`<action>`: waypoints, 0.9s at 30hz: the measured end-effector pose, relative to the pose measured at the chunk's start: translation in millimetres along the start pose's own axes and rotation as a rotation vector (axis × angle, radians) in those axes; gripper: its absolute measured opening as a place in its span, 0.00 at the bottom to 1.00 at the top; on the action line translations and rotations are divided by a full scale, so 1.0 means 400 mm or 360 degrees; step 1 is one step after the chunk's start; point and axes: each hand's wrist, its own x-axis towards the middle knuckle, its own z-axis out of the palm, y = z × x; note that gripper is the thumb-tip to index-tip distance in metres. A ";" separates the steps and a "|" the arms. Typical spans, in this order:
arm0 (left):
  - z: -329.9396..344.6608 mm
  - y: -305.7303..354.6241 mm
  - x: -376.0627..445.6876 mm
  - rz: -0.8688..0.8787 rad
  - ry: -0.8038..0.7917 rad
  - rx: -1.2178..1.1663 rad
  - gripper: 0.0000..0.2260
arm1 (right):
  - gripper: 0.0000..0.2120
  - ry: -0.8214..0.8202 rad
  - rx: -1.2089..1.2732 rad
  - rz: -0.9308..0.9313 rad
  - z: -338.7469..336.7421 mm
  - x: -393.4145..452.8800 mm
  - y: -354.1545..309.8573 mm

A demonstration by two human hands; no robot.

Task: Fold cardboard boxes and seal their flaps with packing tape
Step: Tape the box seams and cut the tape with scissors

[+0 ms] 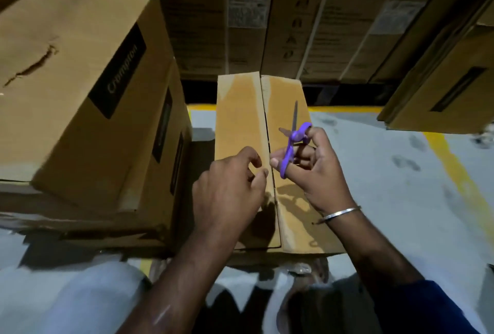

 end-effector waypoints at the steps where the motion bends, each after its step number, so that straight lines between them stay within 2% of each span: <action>1: 0.002 -0.002 -0.001 0.0005 -0.0022 0.0038 0.11 | 0.23 0.0021 -0.0017 -0.0004 0.005 0.005 0.003; 4: 0.006 -0.005 -0.001 0.0003 -0.0039 0.0055 0.12 | 0.22 0.0103 -0.0044 -0.0039 0.009 0.016 0.012; 8: 0.007 0.002 -0.016 -0.0024 -0.0148 -0.0135 0.15 | 0.21 0.0172 -0.0034 -0.0077 -0.007 0.017 0.018; 11: 0.021 0.010 -0.038 0.0039 -0.0265 -0.0355 0.23 | 0.22 0.0217 -0.0067 -0.0078 -0.044 0.030 0.019; 14: 0.044 0.031 -0.079 0.0048 -0.0452 -0.0521 0.33 | 0.21 0.0147 -0.0068 -0.0086 -0.097 0.053 0.002; 17: 0.068 0.042 -0.117 -0.0052 -0.0393 -0.0744 0.42 | 0.22 0.0150 -0.0097 -0.0076 -0.130 0.082 -0.001; 19: 0.076 0.038 -0.121 -0.0152 -0.0353 -0.0859 0.40 | 0.24 0.0175 -0.0099 -0.0046 -0.137 0.102 0.010; 21: 0.084 0.027 -0.116 -0.0239 -0.0432 -0.0979 0.35 | 0.26 0.0172 -0.0087 -0.0030 -0.135 0.120 0.023; 27: 0.147 0.010 -0.107 -0.0433 -0.0572 -0.1173 0.19 | 0.21 0.0115 -0.0197 -0.0057 -0.114 0.178 0.059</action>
